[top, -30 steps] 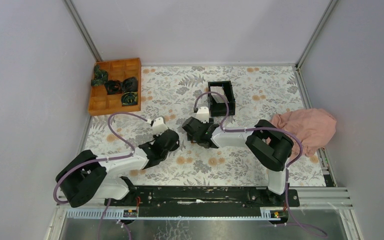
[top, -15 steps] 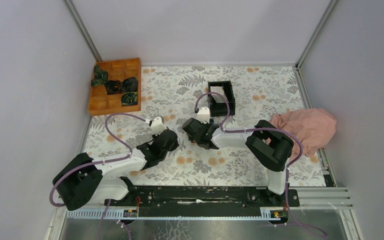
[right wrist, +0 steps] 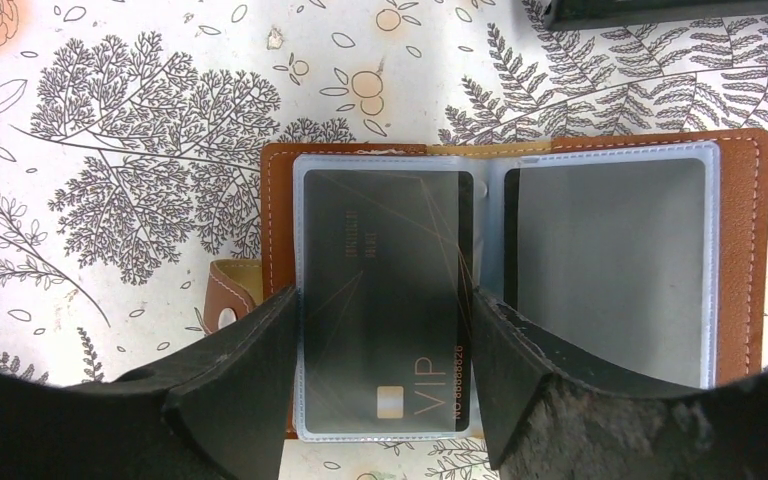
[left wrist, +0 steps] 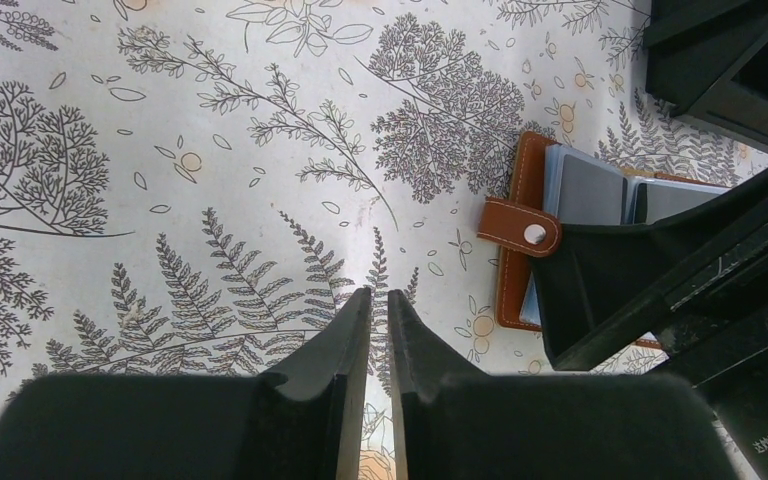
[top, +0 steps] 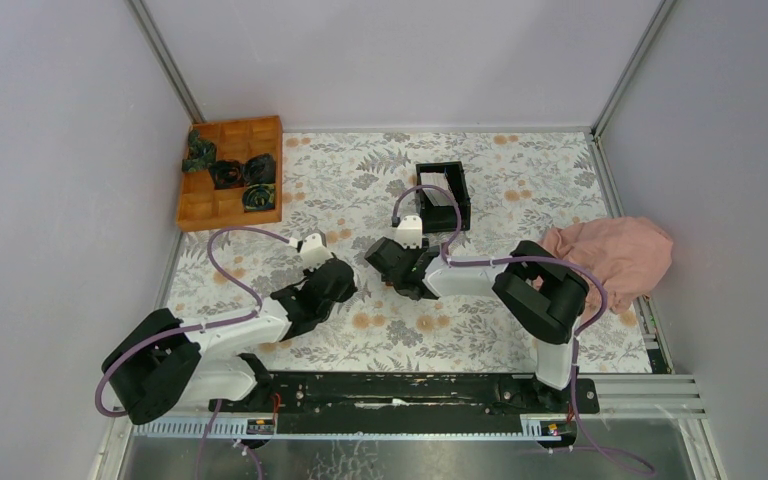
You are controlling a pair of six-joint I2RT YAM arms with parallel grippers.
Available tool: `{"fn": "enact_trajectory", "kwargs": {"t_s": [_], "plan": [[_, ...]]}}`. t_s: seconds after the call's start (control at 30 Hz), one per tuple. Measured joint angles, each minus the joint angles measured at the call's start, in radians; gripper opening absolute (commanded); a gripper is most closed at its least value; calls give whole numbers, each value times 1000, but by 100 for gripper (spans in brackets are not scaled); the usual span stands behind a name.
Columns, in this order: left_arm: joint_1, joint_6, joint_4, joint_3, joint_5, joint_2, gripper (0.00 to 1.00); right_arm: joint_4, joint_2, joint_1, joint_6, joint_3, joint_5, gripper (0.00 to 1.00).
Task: Put the credit cards into the card holder
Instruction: Insert the credit card into the card holder.
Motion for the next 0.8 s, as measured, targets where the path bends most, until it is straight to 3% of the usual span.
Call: {"fn": "enact_trajectory", "kwargs": {"t_s": [0.1,0.2,0.33,0.8], "plan": [[0,0,-2,0,-3,-3,18,-2,0,1,1,0,1,72],[0,0,-2,0,-7,-8,18,-16,-3,1,2,0,17,85],[0,0,-5,0,-10,-8,21,-40,-26,0,3,-19,29,89],[0,0,-44,0,-23,-32,32,-181,-151,0,-64,-83,-7,88]]}}
